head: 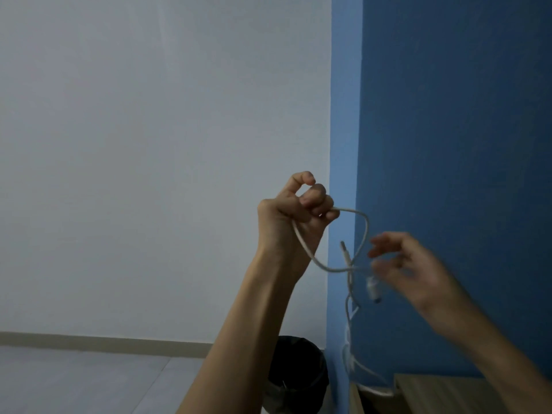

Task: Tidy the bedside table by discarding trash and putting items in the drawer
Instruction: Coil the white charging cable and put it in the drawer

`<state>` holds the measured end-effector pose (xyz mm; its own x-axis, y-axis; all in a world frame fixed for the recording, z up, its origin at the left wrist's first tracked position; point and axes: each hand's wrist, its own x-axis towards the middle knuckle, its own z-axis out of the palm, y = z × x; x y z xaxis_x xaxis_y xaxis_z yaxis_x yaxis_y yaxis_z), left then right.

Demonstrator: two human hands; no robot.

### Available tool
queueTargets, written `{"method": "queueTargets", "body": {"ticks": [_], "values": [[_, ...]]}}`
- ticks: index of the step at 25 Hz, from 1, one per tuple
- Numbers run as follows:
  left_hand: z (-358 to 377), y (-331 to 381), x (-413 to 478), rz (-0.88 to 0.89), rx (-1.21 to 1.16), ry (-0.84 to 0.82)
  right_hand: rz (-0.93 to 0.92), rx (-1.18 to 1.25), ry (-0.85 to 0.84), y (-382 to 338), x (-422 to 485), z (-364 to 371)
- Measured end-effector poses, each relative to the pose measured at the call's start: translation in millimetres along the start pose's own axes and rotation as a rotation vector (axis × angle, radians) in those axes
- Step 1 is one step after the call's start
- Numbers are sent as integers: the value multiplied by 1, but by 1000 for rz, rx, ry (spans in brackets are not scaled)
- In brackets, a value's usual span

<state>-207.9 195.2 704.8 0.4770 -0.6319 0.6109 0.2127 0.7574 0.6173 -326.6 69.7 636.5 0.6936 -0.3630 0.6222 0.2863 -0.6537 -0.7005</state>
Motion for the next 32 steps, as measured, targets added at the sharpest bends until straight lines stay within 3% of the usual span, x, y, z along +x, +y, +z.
{"method": "queueTargets", "body": {"ticks": [2,8,10,12,14,19,24,26,30,32], "values": [[4,-6,2,16,-64,-29,54,-69,-91,5,-5,23],[-3,-1,2,83,-159,-52,51,-115,-49,4,-8,30],[-19,1,-2,106,53,8,55,-63,-1,-1,-7,21],[-38,1,-13,125,536,146,20,-6,56,-6,-4,12],[-51,-10,-33,111,872,155,-2,71,72,-9,-2,7],[-26,-37,-63,-125,878,-93,-99,150,-50,-19,-6,2],[2,-29,-62,3,862,-112,-143,153,-154,-37,-8,-10],[10,-17,-63,22,749,-24,-139,91,-199,-48,-10,-20],[14,10,-61,173,605,363,12,-83,-522,-64,-23,-40],[10,29,-60,274,556,498,68,-185,-601,-64,-32,-51]]}}
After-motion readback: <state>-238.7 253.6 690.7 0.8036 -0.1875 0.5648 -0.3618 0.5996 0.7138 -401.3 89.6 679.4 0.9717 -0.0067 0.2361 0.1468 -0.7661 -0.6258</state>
